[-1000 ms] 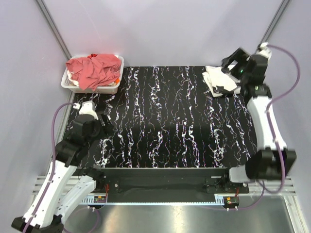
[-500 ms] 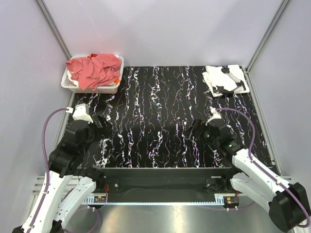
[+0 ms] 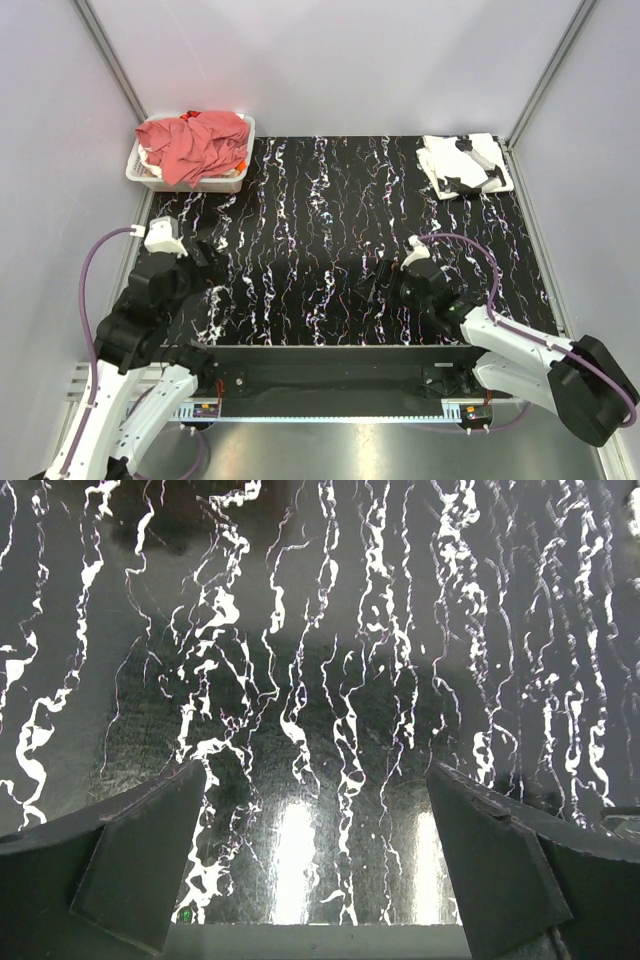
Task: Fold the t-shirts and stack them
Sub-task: Reset both grippers
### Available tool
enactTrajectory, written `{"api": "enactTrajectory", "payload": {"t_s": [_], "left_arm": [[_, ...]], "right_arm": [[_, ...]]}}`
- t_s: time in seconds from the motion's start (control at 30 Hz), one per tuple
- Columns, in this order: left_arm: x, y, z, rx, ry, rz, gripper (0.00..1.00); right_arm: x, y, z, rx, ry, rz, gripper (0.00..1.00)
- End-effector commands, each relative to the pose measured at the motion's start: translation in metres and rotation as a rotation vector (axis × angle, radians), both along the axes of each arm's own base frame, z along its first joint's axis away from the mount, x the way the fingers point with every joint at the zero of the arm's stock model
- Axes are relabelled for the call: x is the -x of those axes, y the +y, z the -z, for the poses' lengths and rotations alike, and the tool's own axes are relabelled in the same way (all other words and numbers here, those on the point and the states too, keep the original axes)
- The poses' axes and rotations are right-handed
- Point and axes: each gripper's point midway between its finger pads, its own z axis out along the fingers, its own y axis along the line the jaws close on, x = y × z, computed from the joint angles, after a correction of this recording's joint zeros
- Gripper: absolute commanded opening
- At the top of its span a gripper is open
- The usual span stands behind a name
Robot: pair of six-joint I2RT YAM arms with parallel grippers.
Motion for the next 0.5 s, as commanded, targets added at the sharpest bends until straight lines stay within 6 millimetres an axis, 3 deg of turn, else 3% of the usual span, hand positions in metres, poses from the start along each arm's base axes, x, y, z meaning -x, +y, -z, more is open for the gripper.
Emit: {"api": "enactTrajectory", "payload": {"t_s": [0.0,0.47], "left_arm": [[0.001,0.003,-0.019,0.031,-0.085,-0.016,0.99],[0.001,0.011,-0.016,0.024,-0.079,-0.068,0.99]], "right_arm": [[-0.011,0.009,-0.015,-0.057,-0.044,0.024,1.0],[0.003,0.003,-0.013,-0.136,-0.051,0.038,1.0]]}}
